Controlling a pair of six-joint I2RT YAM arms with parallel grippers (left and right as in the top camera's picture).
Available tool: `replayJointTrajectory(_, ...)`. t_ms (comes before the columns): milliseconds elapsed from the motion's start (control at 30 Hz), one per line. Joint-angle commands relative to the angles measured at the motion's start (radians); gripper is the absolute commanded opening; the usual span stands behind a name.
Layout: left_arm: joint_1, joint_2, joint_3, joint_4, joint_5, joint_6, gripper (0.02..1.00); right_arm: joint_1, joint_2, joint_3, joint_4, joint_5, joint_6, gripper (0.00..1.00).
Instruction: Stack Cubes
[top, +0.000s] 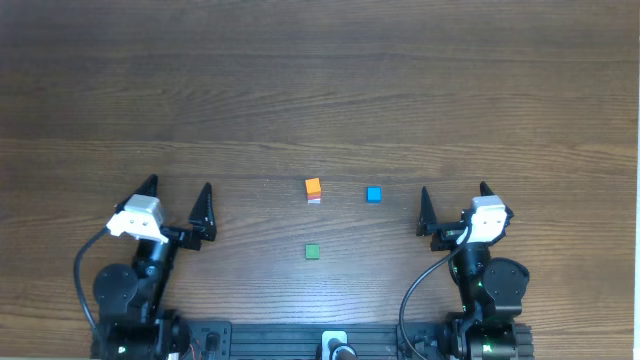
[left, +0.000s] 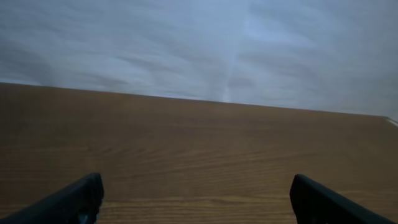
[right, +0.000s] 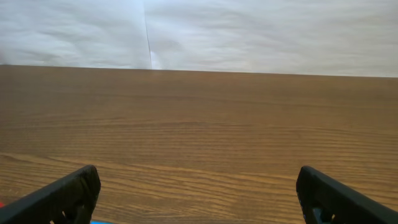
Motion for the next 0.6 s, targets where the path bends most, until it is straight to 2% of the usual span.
replayJointTrajectory(33, 0.001, -0.011, -0.063, 0.059, 0.009, 0.021, 0.993, 0.007, -0.01, -0.009, 0.004, 0.007, -0.001, 0.991)
replayJointTrajectory(200, -0.025, -0.011, -0.063, 0.042, -0.025, 0.021, 0.998, 0.007, -0.01, -0.009, 0.003, 0.007, 0.0, 0.991)
replayJointTrajectory(600, -0.026, -0.011, -0.063, 0.024, -0.025, 0.021, 0.998, 0.007, -0.01, -0.009, 0.004, 0.007, 0.0, 0.991)
